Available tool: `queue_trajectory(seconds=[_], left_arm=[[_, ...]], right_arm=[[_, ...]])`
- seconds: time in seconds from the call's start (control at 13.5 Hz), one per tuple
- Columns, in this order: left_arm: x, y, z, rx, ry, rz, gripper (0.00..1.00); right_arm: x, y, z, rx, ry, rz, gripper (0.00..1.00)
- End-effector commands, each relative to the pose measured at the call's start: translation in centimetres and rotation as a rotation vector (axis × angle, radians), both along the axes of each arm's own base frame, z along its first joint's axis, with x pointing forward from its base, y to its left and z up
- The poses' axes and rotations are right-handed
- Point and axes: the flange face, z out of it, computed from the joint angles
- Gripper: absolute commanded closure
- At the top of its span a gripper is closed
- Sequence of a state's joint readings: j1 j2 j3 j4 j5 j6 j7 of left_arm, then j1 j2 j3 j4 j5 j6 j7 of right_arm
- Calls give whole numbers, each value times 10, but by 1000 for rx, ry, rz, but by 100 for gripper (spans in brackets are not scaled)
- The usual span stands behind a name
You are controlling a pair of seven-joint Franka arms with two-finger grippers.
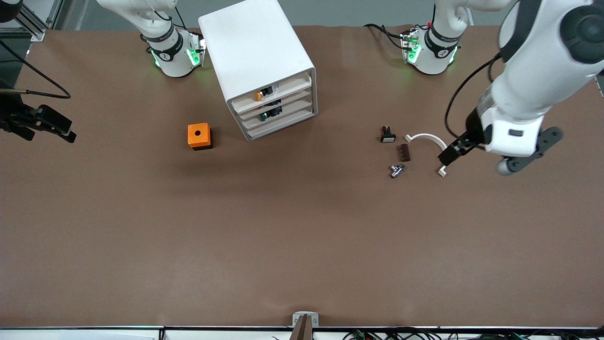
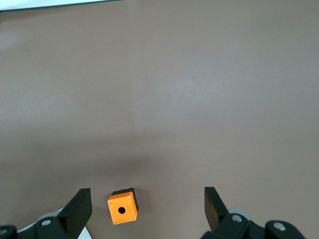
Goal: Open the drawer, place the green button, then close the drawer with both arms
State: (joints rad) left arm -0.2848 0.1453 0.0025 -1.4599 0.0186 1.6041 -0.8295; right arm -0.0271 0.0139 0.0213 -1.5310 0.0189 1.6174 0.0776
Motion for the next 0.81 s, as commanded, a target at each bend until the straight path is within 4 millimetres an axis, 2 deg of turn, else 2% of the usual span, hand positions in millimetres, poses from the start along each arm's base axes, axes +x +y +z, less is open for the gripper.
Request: queue_trajectory(seconds=[0.0, 0.37, 0.52, 0.74], left_arm=[[-21, 48, 35, 19, 3, -124, 0], [-46, 111, 71, 21, 15, -307, 0], [-56, 124, 81, 20, 19, -360, 0], [-69, 134, 94, 24, 22, -383, 0]], right_arm=[[-4, 1, 5, 1, -4, -7, 0], [-4, 1, 4, 3, -3, -7, 0], [-4, 0, 4, 3, -1, -8, 0], [-4, 0, 4, 1, -1, -8, 0]])
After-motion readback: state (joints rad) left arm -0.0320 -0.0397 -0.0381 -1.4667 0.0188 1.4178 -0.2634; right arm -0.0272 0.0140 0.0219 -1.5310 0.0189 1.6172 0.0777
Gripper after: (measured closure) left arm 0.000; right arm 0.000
